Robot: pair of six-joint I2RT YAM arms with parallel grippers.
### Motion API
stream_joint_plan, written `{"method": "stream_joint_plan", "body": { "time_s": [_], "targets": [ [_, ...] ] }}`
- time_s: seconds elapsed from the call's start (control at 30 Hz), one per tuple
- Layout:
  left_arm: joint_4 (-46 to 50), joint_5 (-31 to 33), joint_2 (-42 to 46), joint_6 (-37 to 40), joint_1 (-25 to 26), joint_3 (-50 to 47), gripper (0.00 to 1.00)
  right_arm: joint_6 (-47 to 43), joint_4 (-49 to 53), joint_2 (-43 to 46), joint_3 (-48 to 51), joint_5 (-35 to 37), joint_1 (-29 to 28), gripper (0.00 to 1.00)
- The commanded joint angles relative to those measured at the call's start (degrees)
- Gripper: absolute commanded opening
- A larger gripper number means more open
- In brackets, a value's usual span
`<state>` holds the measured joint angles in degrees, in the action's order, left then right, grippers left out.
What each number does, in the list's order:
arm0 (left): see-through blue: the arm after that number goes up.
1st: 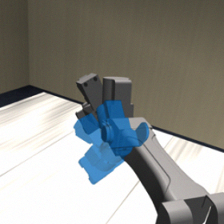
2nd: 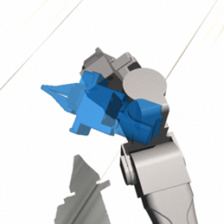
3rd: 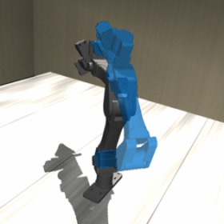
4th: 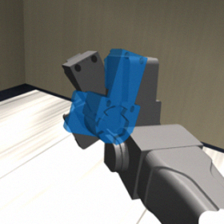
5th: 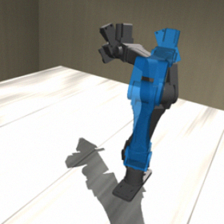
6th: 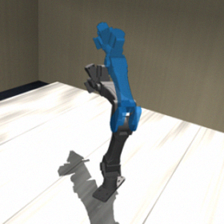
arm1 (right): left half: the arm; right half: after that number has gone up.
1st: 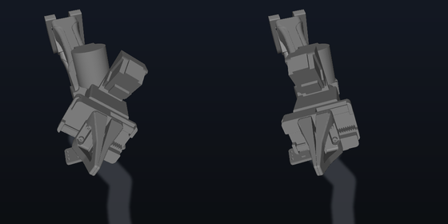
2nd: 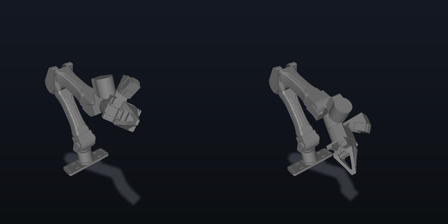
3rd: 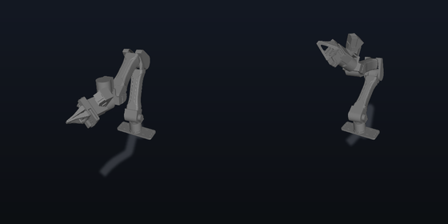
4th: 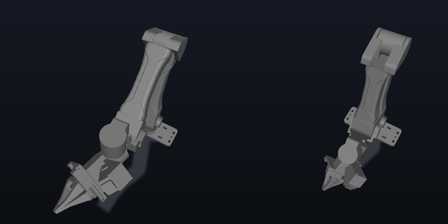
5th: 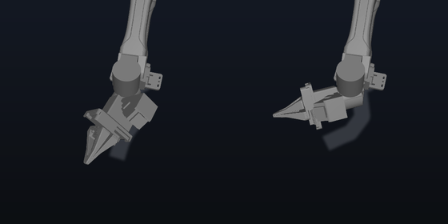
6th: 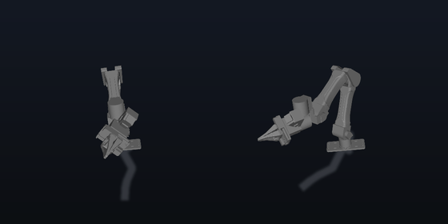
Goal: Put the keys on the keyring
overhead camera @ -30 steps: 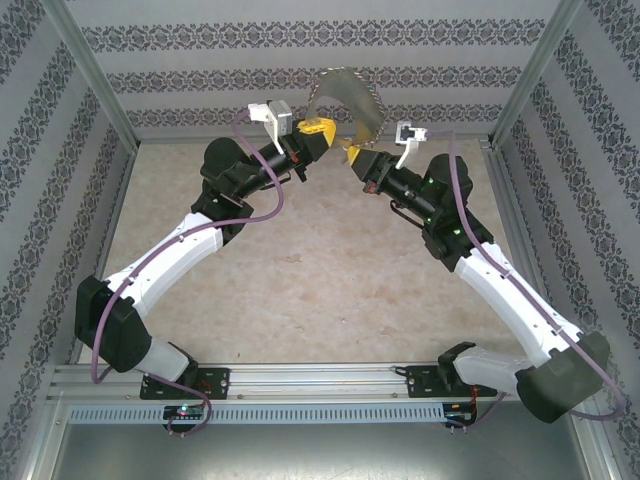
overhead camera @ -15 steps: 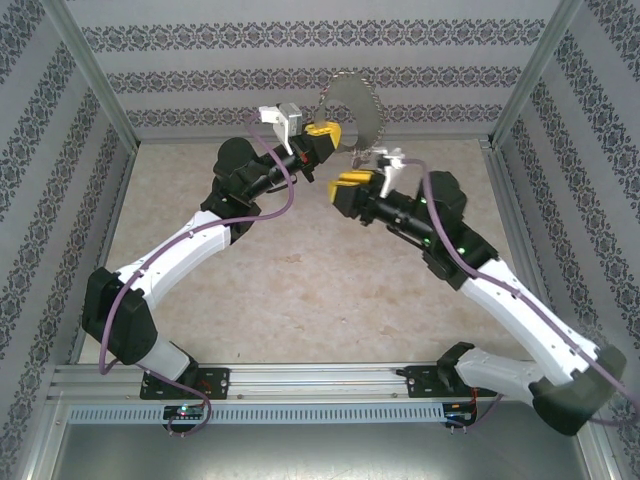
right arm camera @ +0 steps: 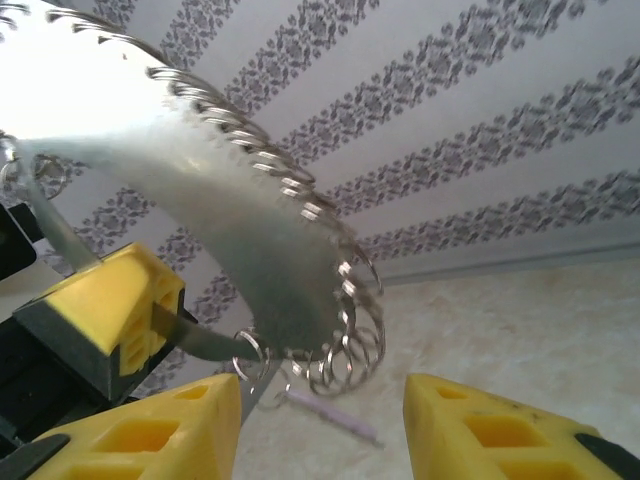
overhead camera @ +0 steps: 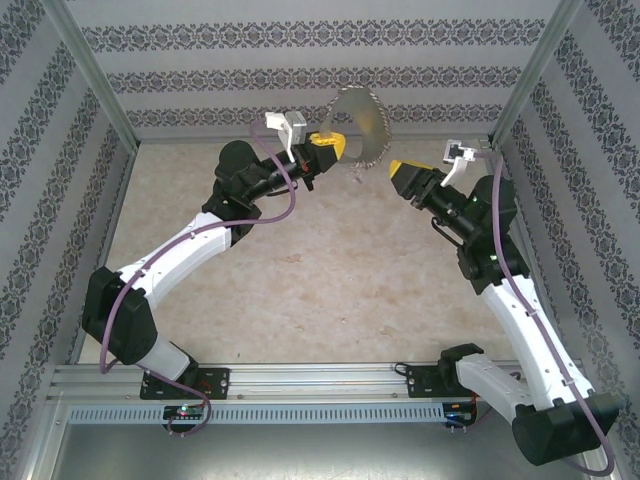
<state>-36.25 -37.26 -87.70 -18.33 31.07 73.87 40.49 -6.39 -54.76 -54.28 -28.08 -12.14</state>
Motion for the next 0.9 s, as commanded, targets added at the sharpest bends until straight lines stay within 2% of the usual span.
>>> {"method": "stream_joint_plan", "body": {
  "time_s": [0.0,0.1,0.47,0.73,0.87],
  "targets": [
    [-5.7,-8.3,1.9,-0.4,0.4,1.9,0.0,4.0,-4.5,-0.6,0.7,-4.9,0.0,0.46],
    [-8.3,-10.4,1.9,-2.7,0.2,1.7,0.0,3.9,-4.5,0.6,1.9,-4.0,0.2,0.45],
    [-20.5,-15.9,1.1,-14.2,-1.5,1.7,0.0,2.3,-5.7,3.3,3.9,-10.3,0.5,0.43],
    [-18.8,-16.6,1.4,-12.2,-1.5,2.8,0.0,2.9,-8.7,4.2,6.2,-13.1,0.2,0.47],
    [-16.8,-15.2,1.2,-10.4,-1.5,3.0,0.0,4.2,-11.9,5.3,8.1,-14.5,-1.9,0.43]
  ]
}}
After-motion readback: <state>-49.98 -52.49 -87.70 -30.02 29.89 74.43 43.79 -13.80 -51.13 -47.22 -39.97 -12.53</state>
